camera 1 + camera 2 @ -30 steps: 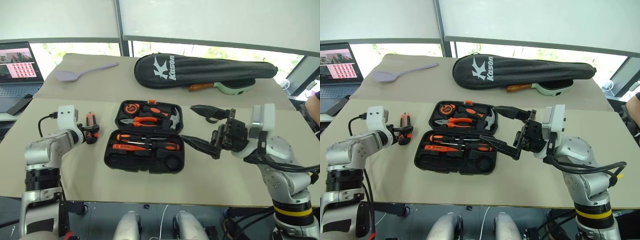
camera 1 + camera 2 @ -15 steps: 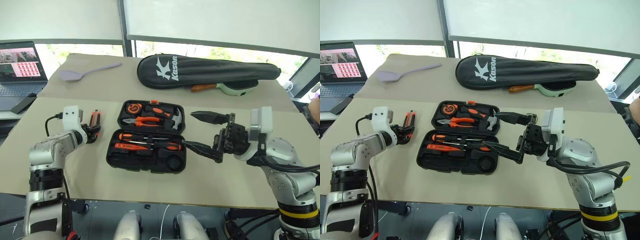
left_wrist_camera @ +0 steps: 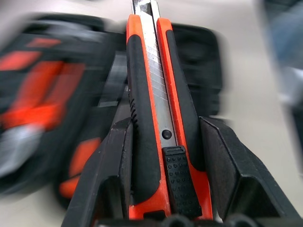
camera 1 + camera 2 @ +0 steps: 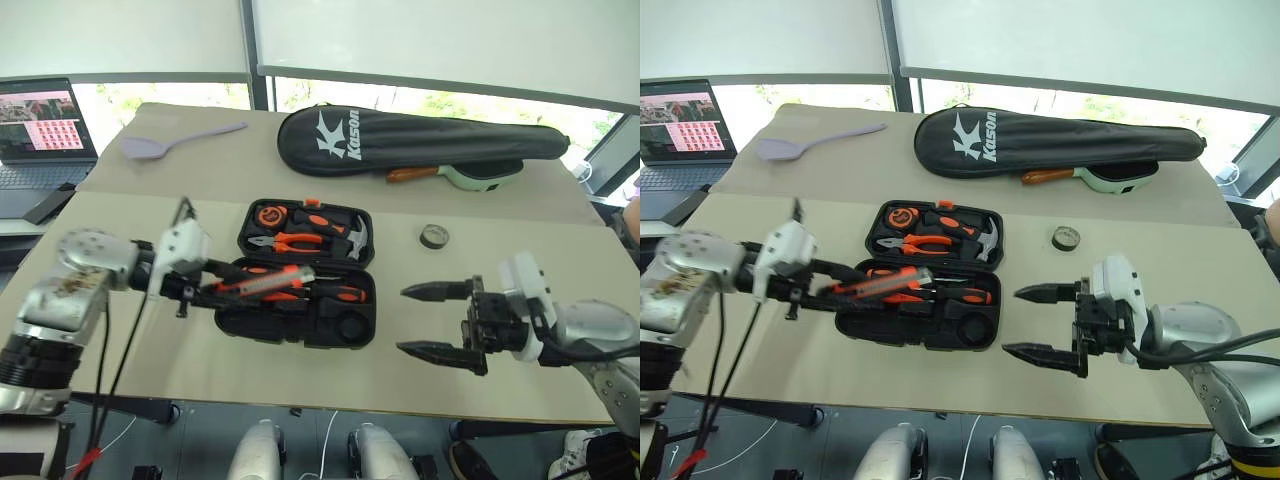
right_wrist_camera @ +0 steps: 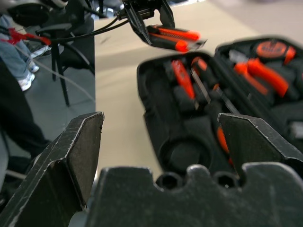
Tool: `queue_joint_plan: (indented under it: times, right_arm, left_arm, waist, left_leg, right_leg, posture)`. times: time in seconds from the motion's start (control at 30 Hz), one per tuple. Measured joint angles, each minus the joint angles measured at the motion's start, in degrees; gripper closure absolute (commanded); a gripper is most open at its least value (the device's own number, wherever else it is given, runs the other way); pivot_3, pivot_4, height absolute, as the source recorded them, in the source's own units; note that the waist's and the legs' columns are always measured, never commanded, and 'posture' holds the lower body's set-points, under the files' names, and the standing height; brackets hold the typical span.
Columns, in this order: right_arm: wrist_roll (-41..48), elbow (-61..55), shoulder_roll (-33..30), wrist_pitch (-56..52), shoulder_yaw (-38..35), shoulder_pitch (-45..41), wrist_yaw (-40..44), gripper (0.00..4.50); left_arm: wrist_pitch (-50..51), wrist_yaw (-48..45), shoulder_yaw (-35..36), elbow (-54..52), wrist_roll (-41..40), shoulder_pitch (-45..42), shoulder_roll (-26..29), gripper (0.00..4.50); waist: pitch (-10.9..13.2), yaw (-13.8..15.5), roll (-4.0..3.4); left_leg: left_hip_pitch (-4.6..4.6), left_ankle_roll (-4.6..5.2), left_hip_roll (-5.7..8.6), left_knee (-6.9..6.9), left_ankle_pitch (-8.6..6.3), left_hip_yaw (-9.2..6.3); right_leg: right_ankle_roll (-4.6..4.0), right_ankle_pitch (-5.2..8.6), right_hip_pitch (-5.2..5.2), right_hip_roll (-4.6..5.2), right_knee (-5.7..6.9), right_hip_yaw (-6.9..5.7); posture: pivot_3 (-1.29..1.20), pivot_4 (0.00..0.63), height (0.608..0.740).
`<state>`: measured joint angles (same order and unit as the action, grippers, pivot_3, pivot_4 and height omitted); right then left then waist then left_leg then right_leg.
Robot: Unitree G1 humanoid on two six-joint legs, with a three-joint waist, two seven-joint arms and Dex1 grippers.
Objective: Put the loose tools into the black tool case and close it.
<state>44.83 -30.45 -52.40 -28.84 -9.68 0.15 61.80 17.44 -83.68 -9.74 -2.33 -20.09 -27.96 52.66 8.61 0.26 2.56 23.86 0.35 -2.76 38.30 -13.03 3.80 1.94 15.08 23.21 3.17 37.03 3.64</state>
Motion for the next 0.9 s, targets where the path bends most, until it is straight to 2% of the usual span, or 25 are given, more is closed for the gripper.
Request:
queue_joint_plan:
  times: [0.1, 0.33, 0.6, 0.77, 0.83, 0.87, 0.9]
  right_arm:
    - [-1.9, 0.0, 1.3, 2.0, -0.5, 3.2, 0.1, 0.00]
    - [-4.3, -0.3, 5.1, 8.5, -3.3, 9.6, 1.5, 0.00]
    - [-5.3, -0.2, 6.0, 10.9, -3.5, 10.0, 2.8, 0.00]
    - [-5.5, 0.5, 6.1, 11.1, -2.0, 6.7, 3.6, 0.00]
    - [-5.5, 0.8, 6.4, 11.1, -1.7, 5.5, 3.5, 0.00]
    - [-5.6, 0.8, 6.5, 11.1, -1.6, 5.1, 3.5, 0.00]
    - [-5.6, 0.9, 6.7, 11.1, -1.2, 4.7, 3.4, 0.00]
  left_arm:
    - [-1.0, 1.0, -5.1, -0.6, 5.7, -0.5, -0.8, 2.84]
    - [-5.1, 1.8, -7.7, 0.9, 11.5, -2.3, -2.1, 2.84]
    - [-11.2, -0.5, -10.6, 4.8, 15.7, -5.9, -3.4, 2.84]
    - [-11.0, -2.9, -11.1, 6.7, 15.7, -7.3, -3.5, 2.84]
    - [-9.9, -3.4, -11.1, 6.8, 15.5, -7.3, -3.6, 1.82]
    - [-9.4, -3.4, -11.0, 6.8, 15.5, -7.4, -3.7, 1.58]
    - [-8.9, -3.5, -10.7, 7.0, 15.4, -7.5, -3.7, 1.12]
  waist:
    - [0.0, -0.1, 0.00]
    - [0.0, 0.0, -0.03]
    - [0.0, 0.0, -0.03]
    - [0.0, -0.4, -0.04]
    - [0.0, -0.4, -0.04]
    - [0.0, -0.4, -0.04]
    - [0.0, -0.5, -0.04]
  left_leg:
    - [0.00, 0.00, 0.00, 0.00, 0.00, -0.03]
    - [-0.04, 0.00, 0.02, 0.04, 0.00, -0.04]
    - [-0.05, 0.00, 0.02, 0.10, 0.00, -0.04]
    - [-0.05, 0.00, 0.00, 0.10, 0.00, -0.07]
    - [-0.05, 0.01, 0.00, 0.10, 0.00, -0.08]
    - [-0.05, 0.01, 0.00, 0.10, 0.00, -0.08]
    - [-0.05, 0.02, 0.00, 0.10, -0.01, -0.08]
  right_leg:
    - [0.01, 0.01, 0.00, -0.04, 0.02, 0.02]
    - [0.05, 0.01, -0.06, -0.03, 0.03, 0.03]
    - [0.05, 0.00, -0.07, -0.04, 0.07, 0.05]
    - [0.05, 0.01, -0.06, -0.07, 0.08, 0.05]
    - [0.05, 0.01, -0.06, -0.07, 0.08, 0.04]
    - [0.05, 0.01, -0.06, -0.07, 0.08, 0.05]
    - [0.06, 0.01, -0.07, -0.07, 0.07, 0.05]
  posture:
    - [0.00, 0.150, 0.740]
    - [0.00, 0.150, 0.740]
    - [0.00, 0.150, 0.740]
    - [0.00, 0.150, 0.740]
    - [0.00, 0.150, 0.740]
    - [0.00, 0.150, 0.740]
    - [0.00, 0.150, 0.740]
